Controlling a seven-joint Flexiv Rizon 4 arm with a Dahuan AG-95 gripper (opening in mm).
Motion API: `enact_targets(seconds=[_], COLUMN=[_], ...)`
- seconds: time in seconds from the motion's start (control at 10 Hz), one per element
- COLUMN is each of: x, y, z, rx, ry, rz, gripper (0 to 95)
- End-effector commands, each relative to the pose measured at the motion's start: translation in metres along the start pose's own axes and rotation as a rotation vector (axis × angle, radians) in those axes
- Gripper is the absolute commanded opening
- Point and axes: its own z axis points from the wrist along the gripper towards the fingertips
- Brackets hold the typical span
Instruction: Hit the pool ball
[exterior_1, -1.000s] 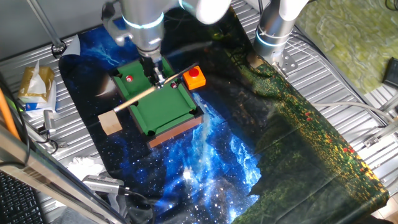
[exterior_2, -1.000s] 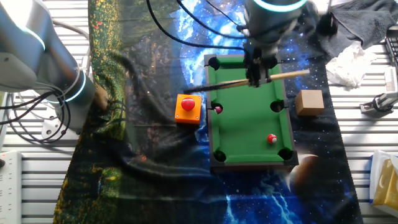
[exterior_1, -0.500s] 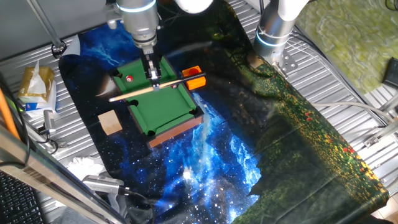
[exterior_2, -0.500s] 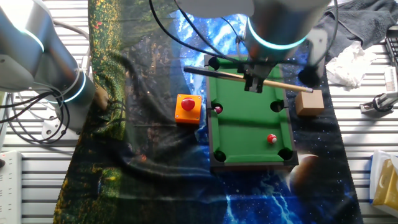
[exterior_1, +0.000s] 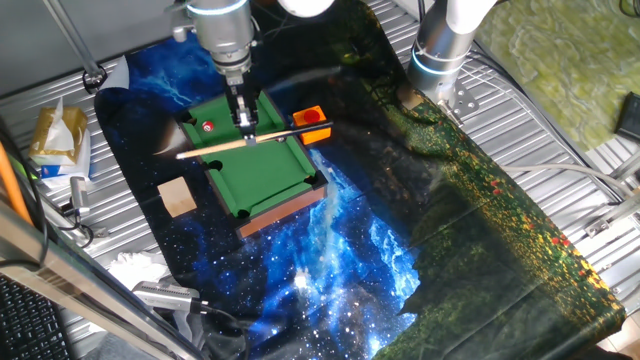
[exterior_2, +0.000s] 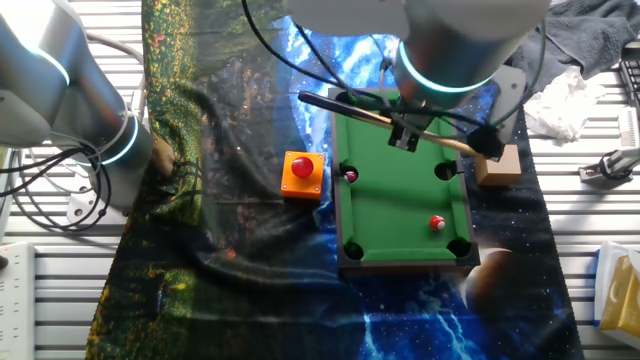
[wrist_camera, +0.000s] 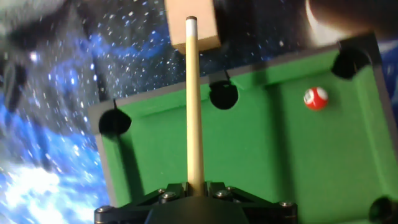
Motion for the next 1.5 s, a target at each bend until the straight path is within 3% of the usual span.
enact_targets(seconds=[0.1, 0.7, 0.8, 1.0, 1.1, 1.5], x=[0.0000, 0.0000, 0.0000, 0.0000, 0.0000, 0.0000], y=[0.0000, 0.0000, 0.0000, 0.0000, 0.0000, 0.0000], z=[0.0000, 0.0000, 0.0000, 0.0000, 0.0000, 0.0000], rx=[0.130, 0.129, 0.164, 0.307, 0.320, 0.307], ry=[0.040, 0.064, 0.077, 0.070, 0.066, 0.072], rz=[-0.079, -0.104, -0.166, -0.358, -0.374, -0.335], gripper=[0.0, 0.0, 0.0, 0.0, 0.0, 0.0])
